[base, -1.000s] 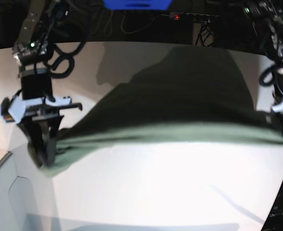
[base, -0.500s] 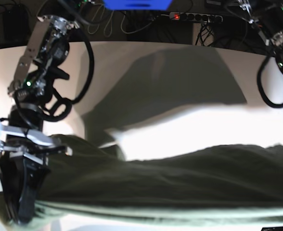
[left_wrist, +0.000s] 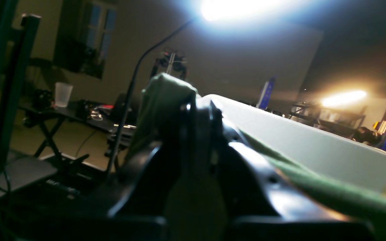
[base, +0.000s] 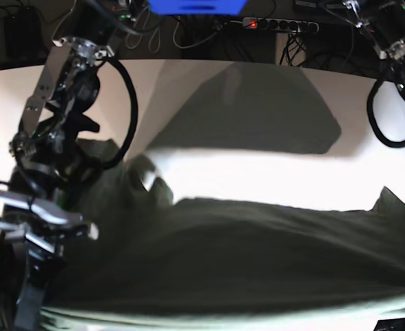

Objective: Layout the t-shirt on the table in an organized manner, then fold the t-shirt properly
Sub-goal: 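Raise the t-shirt high with both grippers to let it hang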

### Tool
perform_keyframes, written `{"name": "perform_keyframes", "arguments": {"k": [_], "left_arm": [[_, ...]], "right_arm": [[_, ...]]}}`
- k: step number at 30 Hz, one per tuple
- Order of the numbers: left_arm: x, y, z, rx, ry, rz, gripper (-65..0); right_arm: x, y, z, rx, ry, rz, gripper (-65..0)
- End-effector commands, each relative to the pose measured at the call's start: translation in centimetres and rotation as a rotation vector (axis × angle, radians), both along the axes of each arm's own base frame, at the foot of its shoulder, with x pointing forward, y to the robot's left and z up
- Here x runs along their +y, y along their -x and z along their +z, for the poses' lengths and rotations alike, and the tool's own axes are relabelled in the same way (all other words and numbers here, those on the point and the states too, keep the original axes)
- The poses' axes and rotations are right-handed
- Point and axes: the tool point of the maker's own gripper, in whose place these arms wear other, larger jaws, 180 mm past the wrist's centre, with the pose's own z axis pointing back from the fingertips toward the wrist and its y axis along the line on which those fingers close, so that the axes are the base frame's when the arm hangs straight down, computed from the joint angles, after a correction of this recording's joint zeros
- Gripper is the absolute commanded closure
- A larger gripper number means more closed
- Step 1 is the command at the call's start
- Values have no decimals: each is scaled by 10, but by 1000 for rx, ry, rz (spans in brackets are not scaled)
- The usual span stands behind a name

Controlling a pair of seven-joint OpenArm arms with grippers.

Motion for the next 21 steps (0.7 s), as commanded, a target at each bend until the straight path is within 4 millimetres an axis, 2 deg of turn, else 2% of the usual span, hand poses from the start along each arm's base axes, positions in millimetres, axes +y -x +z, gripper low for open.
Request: {"name": "perform_keyframes", "arguments": {"k": [1, 7, 9, 15, 18, 21], "left_arm": [[0, 6, 15, -58, -17, 12, -2], [4, 0, 8, -36, -6, 23, -2], [4, -3, 4, -2, -30, 36, -2], [2, -13, 10, 20, -34, 28, -2], [5, -31, 9, 48, -3, 7, -3], [5, -60, 3, 91, 60, -29, -4]], "right_arm": [[0, -1, 11, -35, -8, 6, 0], [1, -41, 1, 115, 76, 13, 0], [0, -48, -2, 142, 92, 11, 0], [0, -57, -1, 181, 145, 6, 0], [0, -74, -3, 221, 147, 16, 0], [0, -101, -7, 272, 140, 33, 0]]}}
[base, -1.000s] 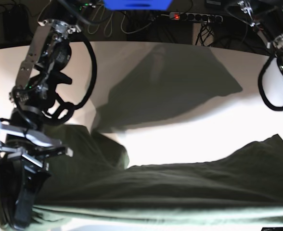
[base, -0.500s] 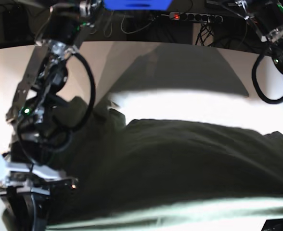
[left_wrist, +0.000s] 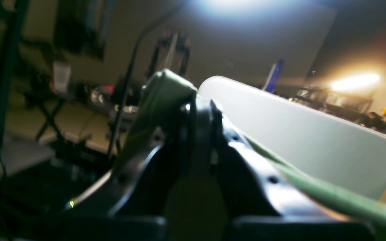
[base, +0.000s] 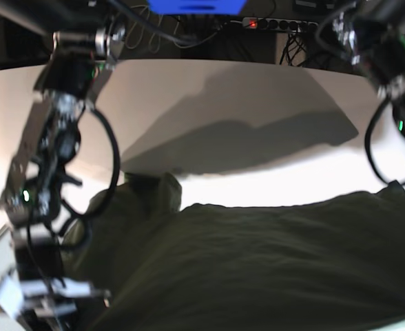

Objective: Layout the t-shirt on the table in an organized manner, then fold the t-shirt properly
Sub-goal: 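Raise the t-shirt high with both grippers to let it hang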

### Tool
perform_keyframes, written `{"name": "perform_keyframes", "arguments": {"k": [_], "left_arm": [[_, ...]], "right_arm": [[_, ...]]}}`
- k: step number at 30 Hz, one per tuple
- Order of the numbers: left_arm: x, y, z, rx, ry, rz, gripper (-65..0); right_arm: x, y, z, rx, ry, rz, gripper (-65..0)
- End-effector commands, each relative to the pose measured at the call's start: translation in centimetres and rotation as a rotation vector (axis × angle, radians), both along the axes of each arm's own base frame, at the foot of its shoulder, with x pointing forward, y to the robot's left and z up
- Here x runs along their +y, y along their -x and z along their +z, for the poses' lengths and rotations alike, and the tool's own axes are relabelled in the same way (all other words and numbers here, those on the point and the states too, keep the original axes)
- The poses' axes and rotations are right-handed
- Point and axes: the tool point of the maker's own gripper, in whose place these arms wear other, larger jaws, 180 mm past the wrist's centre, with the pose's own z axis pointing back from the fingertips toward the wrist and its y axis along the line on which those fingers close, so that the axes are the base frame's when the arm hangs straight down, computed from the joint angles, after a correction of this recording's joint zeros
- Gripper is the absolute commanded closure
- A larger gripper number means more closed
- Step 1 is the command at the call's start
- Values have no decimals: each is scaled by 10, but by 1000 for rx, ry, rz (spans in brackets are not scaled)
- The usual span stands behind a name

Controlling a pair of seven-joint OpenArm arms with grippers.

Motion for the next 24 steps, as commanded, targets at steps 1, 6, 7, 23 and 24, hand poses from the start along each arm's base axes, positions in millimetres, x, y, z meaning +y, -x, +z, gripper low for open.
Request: {"name": "perform_keyframes", "arguments": {"k": [1, 6, 7, 23, 24], "left_arm": [[0, -8, 17, -42, -1, -11, -4], [3, -69, -3, 46, 164, -73, -5], [3, -82, -6, 62, 196, -83, -5], [-50, -163, 98, -17, 208, -257, -5], [-52, -160, 102, -24, 199, -262, -5]], "right_arm": [[-3, -4, 19, -50, -9, 4, 0], [-2, -48, 17, 43, 21, 7, 0], [-1, -56, 17, 56, 33, 2, 0], [-24, -93, 104, -46, 203, -131, 0], [-31, -88, 102, -47, 210, -149, 0]]}}
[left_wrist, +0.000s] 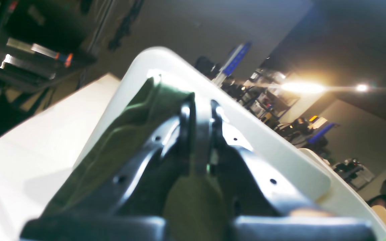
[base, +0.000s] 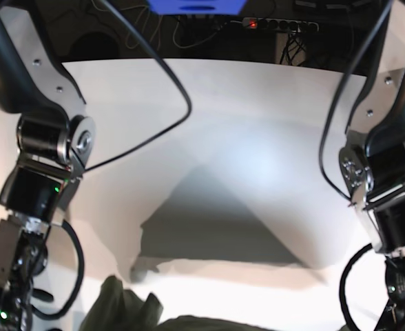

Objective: Layout the t-shirt on the table in an organized manner, then fold the t-shirt properly
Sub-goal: 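Raise the t-shirt high with both grippers to let it hang, then lay the t-shirt flat on the table by lowering both grippers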

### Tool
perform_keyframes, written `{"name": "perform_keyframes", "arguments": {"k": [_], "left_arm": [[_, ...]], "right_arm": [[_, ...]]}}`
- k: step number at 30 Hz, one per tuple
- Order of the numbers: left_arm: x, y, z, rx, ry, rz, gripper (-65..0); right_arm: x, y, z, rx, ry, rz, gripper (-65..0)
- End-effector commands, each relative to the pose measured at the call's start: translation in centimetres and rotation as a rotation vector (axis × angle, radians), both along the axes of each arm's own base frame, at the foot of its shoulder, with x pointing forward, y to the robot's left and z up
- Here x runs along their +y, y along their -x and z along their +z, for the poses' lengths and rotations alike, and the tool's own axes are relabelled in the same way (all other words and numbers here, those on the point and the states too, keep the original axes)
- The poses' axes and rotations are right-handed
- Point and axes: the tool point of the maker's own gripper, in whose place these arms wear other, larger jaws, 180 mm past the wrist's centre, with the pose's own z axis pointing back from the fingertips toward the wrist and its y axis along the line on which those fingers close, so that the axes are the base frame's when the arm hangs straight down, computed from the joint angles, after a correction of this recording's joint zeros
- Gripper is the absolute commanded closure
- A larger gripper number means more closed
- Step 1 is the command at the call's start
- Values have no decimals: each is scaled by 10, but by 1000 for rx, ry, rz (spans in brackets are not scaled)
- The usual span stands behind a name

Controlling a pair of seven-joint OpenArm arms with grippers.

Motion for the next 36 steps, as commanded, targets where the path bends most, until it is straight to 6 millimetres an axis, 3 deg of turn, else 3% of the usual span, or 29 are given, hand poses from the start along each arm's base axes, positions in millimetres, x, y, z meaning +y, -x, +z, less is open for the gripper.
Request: {"name": "perform_keyframes", "arguments": {"k": [1, 2, 7, 11, 18, 23, 26, 29, 34, 36], "left_arm": [[1, 8, 32, -85, -13, 7, -5], [1, 10, 30, -83, -15, 7, -5], [1, 20, -39, 24, -25, 14, -5], [-3, 48, -116, 143, -52, 16, -5], [-12, 134, -251, 372, 42, -42, -5], [4, 191, -329, 542, 153, -3, -5], [9, 210, -356, 614, 169, 12, -5], [12, 220, -366, 646, 162, 17, -5], [49, 231, -358, 624, 170, 110, -5], [62, 234, -352, 608, 175, 143, -5]], "right_arm": [[-8, 13, 20, -77, -8, -9, 0], [-13, 17, 13, -69, -11, -22, 0], [-33, 42, -56, 32, -20, -81, 0], [-31, 76, -132, 177, -15, -101, 0], [-13, 156, -250, 460, -42, -101, 0], [-1, 199, -319, 596, -129, -85, 0], [-1, 220, -352, 636, -174, -83, 0], [0, 238, -382, 699, -203, -84, 0], [2, 263, -409, 780, -217, -86, 0], [15, 269, -409, 783, -224, -36, 0]]}}
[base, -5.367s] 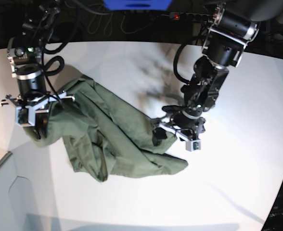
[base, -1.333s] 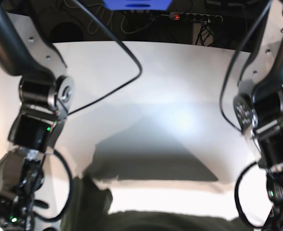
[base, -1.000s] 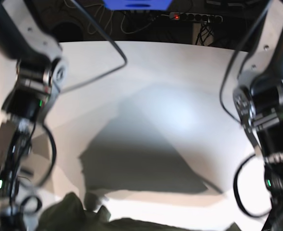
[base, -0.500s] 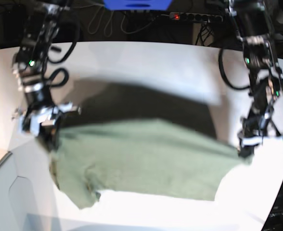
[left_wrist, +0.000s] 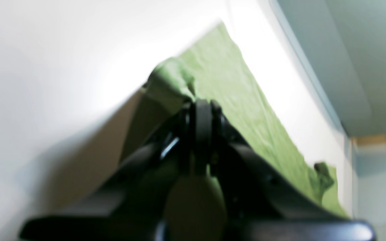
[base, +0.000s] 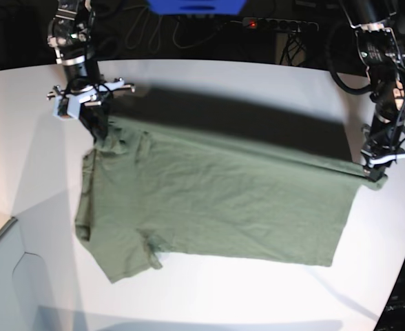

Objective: Layout the t-shirt on the table in an organized manner, then fold the t-shirt properly
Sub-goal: 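Lay the t-shirt flat on the table by lowering both grippers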

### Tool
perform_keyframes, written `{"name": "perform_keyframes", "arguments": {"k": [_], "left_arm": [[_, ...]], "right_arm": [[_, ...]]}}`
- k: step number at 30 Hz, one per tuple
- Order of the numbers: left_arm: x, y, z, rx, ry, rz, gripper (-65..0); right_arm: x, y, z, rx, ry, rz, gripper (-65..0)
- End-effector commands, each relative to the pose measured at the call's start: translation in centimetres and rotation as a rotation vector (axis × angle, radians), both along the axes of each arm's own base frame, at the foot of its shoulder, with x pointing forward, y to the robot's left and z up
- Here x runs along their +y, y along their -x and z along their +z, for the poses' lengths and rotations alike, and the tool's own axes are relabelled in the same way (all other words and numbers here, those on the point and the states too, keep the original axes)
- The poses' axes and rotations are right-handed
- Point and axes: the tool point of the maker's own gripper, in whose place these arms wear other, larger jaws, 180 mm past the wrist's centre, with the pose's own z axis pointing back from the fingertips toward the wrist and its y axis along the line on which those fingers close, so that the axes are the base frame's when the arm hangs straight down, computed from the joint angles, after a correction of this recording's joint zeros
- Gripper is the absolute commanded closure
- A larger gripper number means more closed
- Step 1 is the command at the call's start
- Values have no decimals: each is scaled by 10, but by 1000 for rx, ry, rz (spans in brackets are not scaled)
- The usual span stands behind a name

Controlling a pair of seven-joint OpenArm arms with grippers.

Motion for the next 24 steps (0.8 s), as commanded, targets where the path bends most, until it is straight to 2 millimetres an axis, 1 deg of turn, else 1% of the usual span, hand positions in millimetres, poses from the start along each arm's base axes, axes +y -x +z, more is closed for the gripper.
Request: {"name": "perform_keyframes", "arguments": {"k": [1, 2, 4, 5, 7, 10, 13, 14, 16, 18, 20, 21, 22, 24], "left_arm": [[13, -6, 21, -62, -33, 25, -5], [18, -5, 23, -66, -36, 37, -5], [21, -4, 24, -71, -37, 46, -5], [21, -4, 25, -71, -39, 45, -5], [22, -4, 25, -71, -39, 47, -5], [24, -2, 24, -69, -39, 55, -5], [23, -1, 20, -58, -31, 53, -6], [22, 0, 19, -56, -29, 52, -14], [22, 2, 18, -50, -28, 56, -47], [27, 9, 16, -43, -29, 69, -104], [30, 11, 22, -55, -39, 79, -158], [30, 15, 21, -53, -38, 84, -192], [32, 17, 24, -61, -42, 94, -223], [41, 23, 33, -77, -59, 118, -290]], "right_arm": [[7, -1, 14, -57, -33, 31, 0], [14, 2, 13, -55, -47, 52, 0], [23, 5, 11, -45, -61, 80, -2], [26, 6, 10, -38, -65, 87, -19], [30, 11, 6, -23, -72, 96, -65], [49, 23, 2, -1, -92, 146, -165], [51, 31, 5, 1, -73, 186, -260], [48, 33, 8, -1, -66, 181, -281], [42, 34, 17, -20, -48, 170, -305], [32, 31, 28, -48, -24, 149, -306], [26, 28, 33, -63, -9, 139, -308], [25, 23, 37, -78, -4, 137, -309], [20, 19, 39, -87, 5, 128, -309], [7, 9, 43, -106, 22, 97, -310]]}}
